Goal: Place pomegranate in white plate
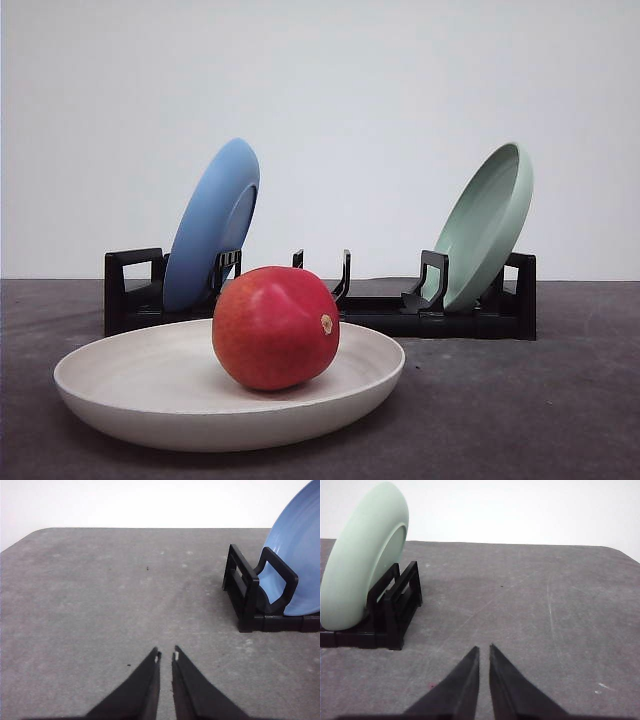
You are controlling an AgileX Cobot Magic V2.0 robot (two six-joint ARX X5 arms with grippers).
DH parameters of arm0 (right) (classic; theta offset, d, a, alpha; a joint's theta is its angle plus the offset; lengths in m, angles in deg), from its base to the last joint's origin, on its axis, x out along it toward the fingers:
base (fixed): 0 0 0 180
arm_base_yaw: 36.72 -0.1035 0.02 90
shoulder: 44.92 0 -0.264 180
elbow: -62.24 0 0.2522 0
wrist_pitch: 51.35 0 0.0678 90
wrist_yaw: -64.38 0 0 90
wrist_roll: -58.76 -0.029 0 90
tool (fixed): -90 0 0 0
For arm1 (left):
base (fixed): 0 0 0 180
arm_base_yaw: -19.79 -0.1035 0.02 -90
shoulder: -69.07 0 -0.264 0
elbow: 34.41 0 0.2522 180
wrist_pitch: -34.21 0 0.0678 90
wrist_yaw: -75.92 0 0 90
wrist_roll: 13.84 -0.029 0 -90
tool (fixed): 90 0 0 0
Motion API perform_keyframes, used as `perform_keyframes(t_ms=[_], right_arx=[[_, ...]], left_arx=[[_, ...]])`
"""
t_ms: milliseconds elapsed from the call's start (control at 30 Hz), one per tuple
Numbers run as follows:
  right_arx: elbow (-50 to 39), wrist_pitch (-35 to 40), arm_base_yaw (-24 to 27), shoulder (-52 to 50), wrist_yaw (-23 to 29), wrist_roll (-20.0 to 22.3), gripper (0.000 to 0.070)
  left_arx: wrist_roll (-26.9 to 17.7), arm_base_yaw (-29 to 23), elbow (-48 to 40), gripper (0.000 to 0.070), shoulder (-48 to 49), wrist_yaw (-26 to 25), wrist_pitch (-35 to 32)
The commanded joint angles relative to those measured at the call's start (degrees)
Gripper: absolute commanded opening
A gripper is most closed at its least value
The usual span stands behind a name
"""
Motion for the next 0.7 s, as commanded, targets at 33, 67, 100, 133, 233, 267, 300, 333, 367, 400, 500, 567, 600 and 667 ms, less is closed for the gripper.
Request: perform_keyframes(t_ms=[33, 67, 100, 133, 233, 267, 300, 333, 367, 400, 500, 567, 600, 667], right_arx=[[-0.2, 0.6, 0.0, 0.0, 0.0, -0.7, 0.0033], [-0.2, 0.6, 0.0, 0.0, 0.0, -0.7, 0.0033], [-0.2, 0.6, 0.0, 0.0, 0.0, -0.7, 0.0033], [-0.2, 0.6, 0.0, 0.0, 0.0, -0.7, 0.0033], [-0.2, 0.6, 0.0, 0.0, 0.0, -0.7, 0.0033], [-0.2, 0.6, 0.0, 0.0, 0.0, -0.7, 0.0033], [-0.2, 0.6, 0.0, 0.0, 0.0, -0.7, 0.0033], [-0.2, 0.6, 0.0, 0.0, 0.0, -0.7, 0.0033], [-0.2, 0.6, 0.0, 0.0, 0.0, -0.7, 0.0033], [-0.2, 0.6, 0.0, 0.0, 0.0, -0.7, 0.0033], [-0.2, 0.6, 0.0, 0.0, 0.0, -0.7, 0.0033], [-0.2, 0.6, 0.0, 0.0, 0.0, -0.7, 0.0033], [-0.2, 0.6, 0.0, 0.0, 0.0, -0.7, 0.0033], [-0.2, 0.6, 0.0, 0.0, 0.0, -0.7, 0.0033]], left_arx=[[0.0, -0.1, -0.6, 0.0026, 0.1, -0.3, 0.0], [0.0, -0.1, -0.6, 0.0026, 0.1, -0.3, 0.0], [0.0, -0.1, -0.6, 0.0026, 0.1, -0.3, 0.0], [0.0, -0.1, -0.6, 0.0026, 0.1, -0.3, 0.0], [0.0, -0.1, -0.6, 0.0026, 0.1, -0.3, 0.0], [0.0, -0.1, -0.6, 0.0026, 0.1, -0.3, 0.0], [0.0, -0.1, -0.6, 0.0026, 0.1, -0.3, 0.0], [0.0, -0.1, -0.6, 0.0026, 0.1, -0.3, 0.0], [0.0, -0.1, -0.6, 0.0026, 0.1, -0.3, 0.0], [0.0, -0.1, -0.6, 0.0026, 0.1, -0.3, 0.0], [0.0, -0.1, -0.6, 0.0026, 0.1, -0.3, 0.0], [0.0, -0.1, -0.6, 0.0026, 0.1, -0.3, 0.0], [0.0, -0.1, -0.6, 0.0026, 0.1, -0.3, 0.0], [0.0, -0.1, -0.6, 0.0026, 0.1, -0.3, 0.0]])
